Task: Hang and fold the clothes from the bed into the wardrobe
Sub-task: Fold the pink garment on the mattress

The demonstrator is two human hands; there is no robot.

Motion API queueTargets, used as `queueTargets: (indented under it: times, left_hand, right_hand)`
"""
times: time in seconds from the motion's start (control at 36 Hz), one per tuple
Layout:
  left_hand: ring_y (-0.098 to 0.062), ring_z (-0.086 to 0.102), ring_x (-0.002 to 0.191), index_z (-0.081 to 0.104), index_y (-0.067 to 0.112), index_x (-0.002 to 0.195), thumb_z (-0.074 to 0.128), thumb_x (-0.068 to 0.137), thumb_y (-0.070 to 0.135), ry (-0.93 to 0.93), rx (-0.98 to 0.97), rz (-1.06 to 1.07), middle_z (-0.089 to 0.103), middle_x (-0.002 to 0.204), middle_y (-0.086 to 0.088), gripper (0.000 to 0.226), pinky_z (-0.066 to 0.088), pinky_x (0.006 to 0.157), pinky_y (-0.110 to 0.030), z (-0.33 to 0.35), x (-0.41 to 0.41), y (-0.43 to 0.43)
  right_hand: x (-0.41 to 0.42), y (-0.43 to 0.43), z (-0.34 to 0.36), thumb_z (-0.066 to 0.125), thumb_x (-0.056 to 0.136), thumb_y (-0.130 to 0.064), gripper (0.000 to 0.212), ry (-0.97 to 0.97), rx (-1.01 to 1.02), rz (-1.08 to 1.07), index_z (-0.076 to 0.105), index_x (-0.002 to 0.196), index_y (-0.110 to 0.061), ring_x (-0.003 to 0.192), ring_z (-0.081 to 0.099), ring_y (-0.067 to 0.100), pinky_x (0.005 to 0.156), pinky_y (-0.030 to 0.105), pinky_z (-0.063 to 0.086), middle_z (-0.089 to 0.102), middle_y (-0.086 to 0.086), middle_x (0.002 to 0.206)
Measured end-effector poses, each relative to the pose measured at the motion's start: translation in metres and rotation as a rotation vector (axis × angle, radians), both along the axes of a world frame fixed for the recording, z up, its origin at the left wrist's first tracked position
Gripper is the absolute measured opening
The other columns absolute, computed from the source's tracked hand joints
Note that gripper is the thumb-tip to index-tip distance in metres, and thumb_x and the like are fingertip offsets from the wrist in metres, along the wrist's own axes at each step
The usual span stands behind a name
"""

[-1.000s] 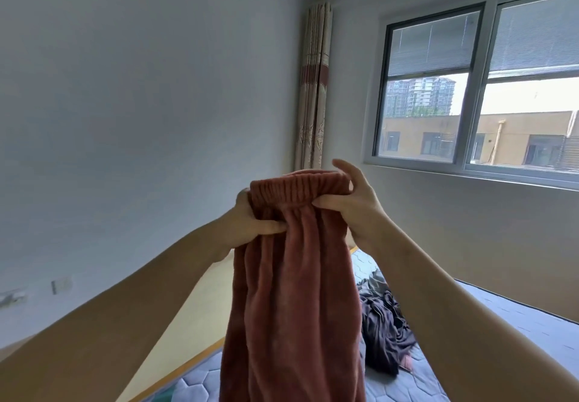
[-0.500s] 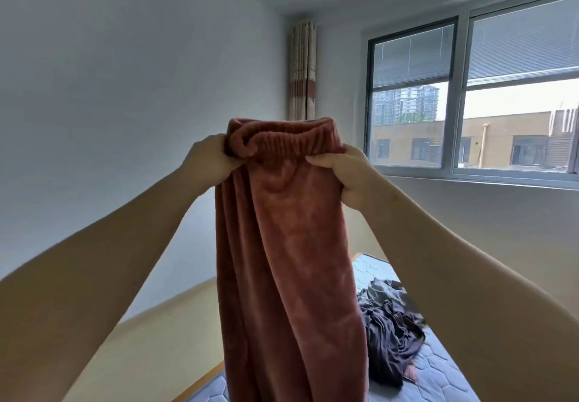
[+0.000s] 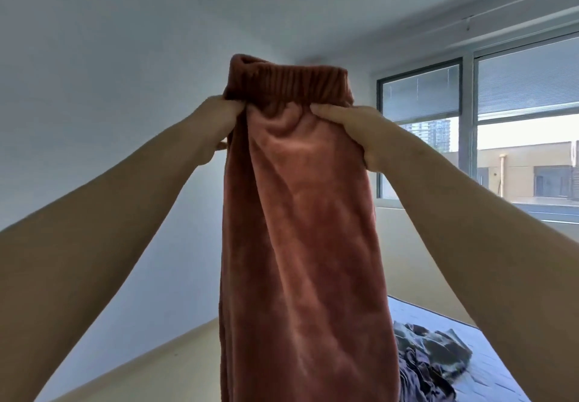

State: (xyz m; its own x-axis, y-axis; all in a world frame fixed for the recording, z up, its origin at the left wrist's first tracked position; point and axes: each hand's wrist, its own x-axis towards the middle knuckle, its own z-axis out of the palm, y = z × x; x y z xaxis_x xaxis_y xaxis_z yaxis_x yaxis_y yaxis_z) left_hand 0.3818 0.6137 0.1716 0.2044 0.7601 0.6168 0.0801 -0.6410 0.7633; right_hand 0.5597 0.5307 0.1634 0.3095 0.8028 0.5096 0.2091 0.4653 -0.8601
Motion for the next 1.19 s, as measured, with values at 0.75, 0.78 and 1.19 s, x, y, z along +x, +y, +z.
queueTargets:
  times: [0.75, 0.78, 1.19]
  left_hand:
    - [-0.011, 0.062, 0.043, 0.05, 0.03, 0.11, 0.041, 0.1, 0.029, 0.207, -0.551, -0.168, 0.058, 0.087, 0.0, 0.014, 0.052, 0.041, -0.021, -0.095, -0.028, 0.041]
    - [-0.017, 0.067, 0.051, 0.047, 0.03, 0.114, 0.04, 0.1, 0.029, 0.224, -0.583, -0.174, 0.058, 0.099, -0.001, 0.015, 0.056, 0.046, -0.028, -0.103, -0.025, 0.045]
    - [-0.012, 0.047, 0.059, 0.038, 0.02, 0.074, 0.067, 0.082, -0.001, -0.028, -0.126, -0.057, 0.05, 0.073, -0.003, 0.037, 0.036, 0.054, -0.024, -0.095, -0.01, 0.115]
  right_hand:
    - [0.02, 0.029, -0.084, 0.051, 0.095, -0.036, 0.025, -0.236, -0.514, -0.023, 0.05, 0.116, -0.022, 0.033, 0.053, 0.011, 0.035, 0.018, 0.046, 0.059, 0.006, 0.083]
    - [0.018, 0.036, -0.093, 0.048, 0.096, -0.035, 0.026, -0.188, -0.565, 0.009, 0.046, 0.12, -0.024, 0.039, 0.06, 0.017, 0.04, 0.025, 0.053, 0.058, 0.01, 0.101]
    - [0.01, 0.125, -0.116, 0.051, 0.092, -0.004, 0.02, 0.246, 0.117, -0.001, 0.06, 0.089, -0.022, 0.083, 0.057, 0.016, 0.079, 0.028, 0.049, 0.063, 0.0, 0.087]
